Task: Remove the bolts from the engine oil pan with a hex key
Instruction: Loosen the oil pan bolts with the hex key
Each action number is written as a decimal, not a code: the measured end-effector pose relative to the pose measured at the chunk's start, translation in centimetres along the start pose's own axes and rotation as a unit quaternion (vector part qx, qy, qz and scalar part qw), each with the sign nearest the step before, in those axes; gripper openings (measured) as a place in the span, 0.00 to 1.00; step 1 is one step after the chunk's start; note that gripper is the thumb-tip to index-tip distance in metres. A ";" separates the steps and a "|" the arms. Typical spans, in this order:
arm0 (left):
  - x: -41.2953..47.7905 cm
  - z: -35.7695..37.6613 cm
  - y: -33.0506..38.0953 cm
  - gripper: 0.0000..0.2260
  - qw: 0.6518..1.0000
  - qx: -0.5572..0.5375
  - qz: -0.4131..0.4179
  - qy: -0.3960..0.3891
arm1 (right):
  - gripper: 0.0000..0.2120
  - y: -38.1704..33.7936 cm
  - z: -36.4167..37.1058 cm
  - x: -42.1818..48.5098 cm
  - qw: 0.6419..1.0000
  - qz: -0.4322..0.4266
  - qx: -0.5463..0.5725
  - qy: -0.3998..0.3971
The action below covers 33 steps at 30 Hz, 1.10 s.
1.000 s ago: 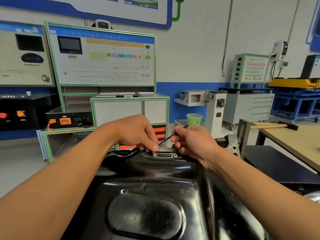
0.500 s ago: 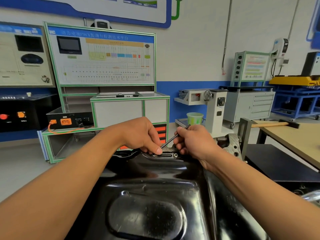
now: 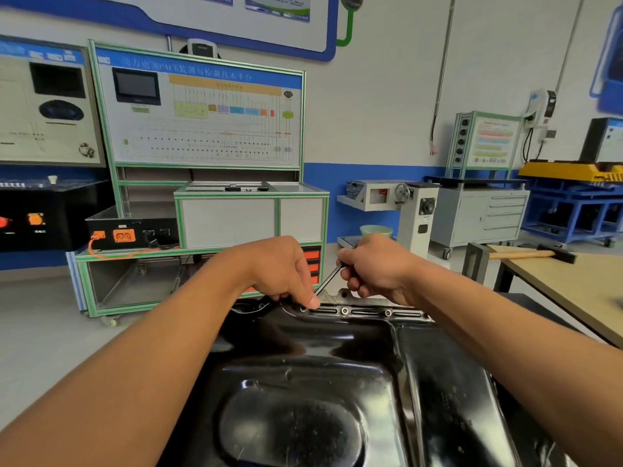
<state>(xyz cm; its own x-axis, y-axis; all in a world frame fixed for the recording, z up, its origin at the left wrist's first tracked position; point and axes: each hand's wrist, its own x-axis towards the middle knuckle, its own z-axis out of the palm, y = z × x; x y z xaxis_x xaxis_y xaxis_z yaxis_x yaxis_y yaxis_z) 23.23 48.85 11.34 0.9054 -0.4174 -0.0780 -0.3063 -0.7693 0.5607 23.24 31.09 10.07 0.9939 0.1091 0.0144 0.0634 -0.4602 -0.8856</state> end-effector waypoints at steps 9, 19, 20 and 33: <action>0.1 -1.2 -0.8 0.08 0.998 -0.057 -0.019 -0.011 | 0.14 -4.9 2.8 2.9 0.950 -0.131 -0.279 -0.049; -2.2 -1.8 -3.5 0.13 0.975 -0.179 -0.117 -0.057 | 0.12 -8.3 5.4 5.8 0.868 -0.151 -0.410 -0.235; -2.3 -1.4 -3.3 0.14 0.974 -0.189 -0.119 -0.040 | 0.13 -8.6 5.0 5.7 0.870 -0.139 -0.394 -0.260; -3.7 -0.3 -1.4 0.10 0.942 -0.267 -0.167 0.114 | 0.24 -9.0 5.6 5.4 0.905 -0.172 -0.258 -0.291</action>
<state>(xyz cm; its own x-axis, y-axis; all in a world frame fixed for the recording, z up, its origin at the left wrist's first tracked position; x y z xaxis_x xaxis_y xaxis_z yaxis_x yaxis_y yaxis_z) 20.39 51.65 11.12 0.9834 -0.0323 -0.1788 0.1441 -0.4608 0.8757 27.55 40.77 15.46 0.7017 0.7001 -0.1323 0.5422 -0.6452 -0.5383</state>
